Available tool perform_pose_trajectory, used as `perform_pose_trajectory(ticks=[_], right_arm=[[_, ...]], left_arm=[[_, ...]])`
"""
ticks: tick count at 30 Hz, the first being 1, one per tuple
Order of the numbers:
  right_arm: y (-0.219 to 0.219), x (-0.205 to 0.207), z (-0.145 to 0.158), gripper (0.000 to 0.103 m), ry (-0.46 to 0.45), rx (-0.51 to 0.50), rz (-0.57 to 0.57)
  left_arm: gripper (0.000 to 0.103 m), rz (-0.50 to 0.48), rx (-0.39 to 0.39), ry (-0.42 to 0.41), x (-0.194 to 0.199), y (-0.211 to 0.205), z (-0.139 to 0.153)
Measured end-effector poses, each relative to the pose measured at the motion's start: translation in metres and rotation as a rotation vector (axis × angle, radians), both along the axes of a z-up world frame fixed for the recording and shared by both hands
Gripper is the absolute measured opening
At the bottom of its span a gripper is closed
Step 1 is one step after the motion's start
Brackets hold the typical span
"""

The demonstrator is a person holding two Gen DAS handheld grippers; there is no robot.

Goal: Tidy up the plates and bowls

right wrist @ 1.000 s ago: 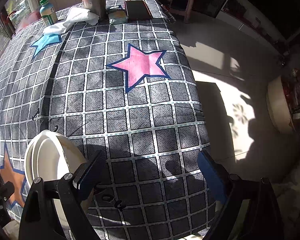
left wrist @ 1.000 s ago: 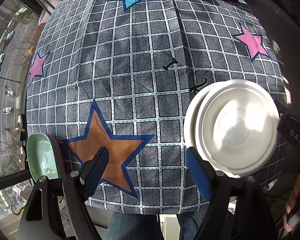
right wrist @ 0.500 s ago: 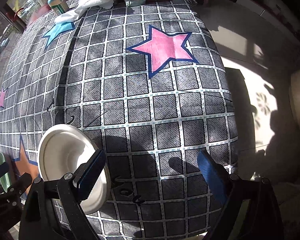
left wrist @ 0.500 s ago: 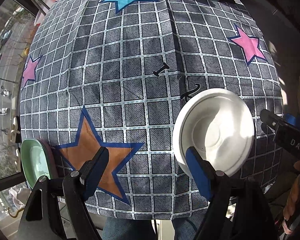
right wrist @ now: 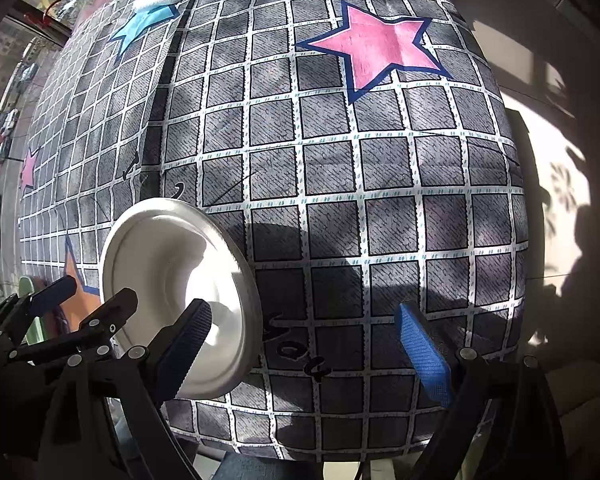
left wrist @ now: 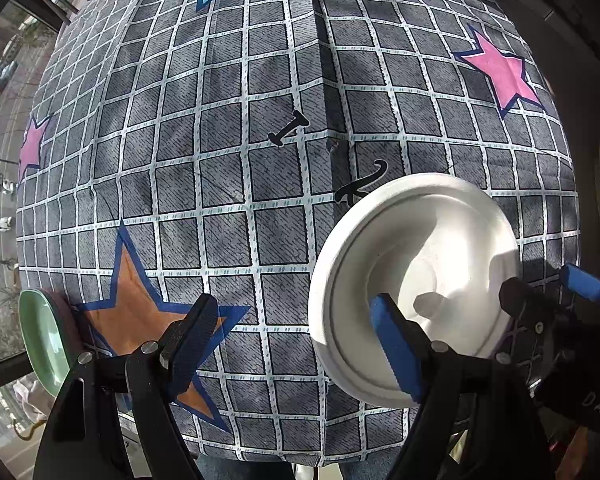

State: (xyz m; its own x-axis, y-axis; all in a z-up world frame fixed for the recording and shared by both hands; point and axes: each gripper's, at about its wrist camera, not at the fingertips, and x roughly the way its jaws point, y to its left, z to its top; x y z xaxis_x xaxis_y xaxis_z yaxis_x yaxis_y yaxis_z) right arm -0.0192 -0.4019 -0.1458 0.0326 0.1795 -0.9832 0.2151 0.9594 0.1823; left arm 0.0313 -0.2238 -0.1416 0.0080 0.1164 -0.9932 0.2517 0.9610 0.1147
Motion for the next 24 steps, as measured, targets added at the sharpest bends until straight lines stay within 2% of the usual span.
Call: perform_pose_trajectory(ticks=[15,23,24], right_arm=[[0.013,-0.001,-0.018,0.094,0.066,0.026,0.034],[0.016,0.011,-0.042,0.093,0.112,0.039,0.045],[0.017,0.011,-0.046,0.090,0.118,0.047,0.046]], left_arm=[[0.082,0.018,0.006,0.014,-0.004,0.008,-0.020],[0.082,0.014,0.016,0.047,0.002,0.000,-0.050],[0.082,0.013,0.009,0.059,0.002,0.000,-0.054]])
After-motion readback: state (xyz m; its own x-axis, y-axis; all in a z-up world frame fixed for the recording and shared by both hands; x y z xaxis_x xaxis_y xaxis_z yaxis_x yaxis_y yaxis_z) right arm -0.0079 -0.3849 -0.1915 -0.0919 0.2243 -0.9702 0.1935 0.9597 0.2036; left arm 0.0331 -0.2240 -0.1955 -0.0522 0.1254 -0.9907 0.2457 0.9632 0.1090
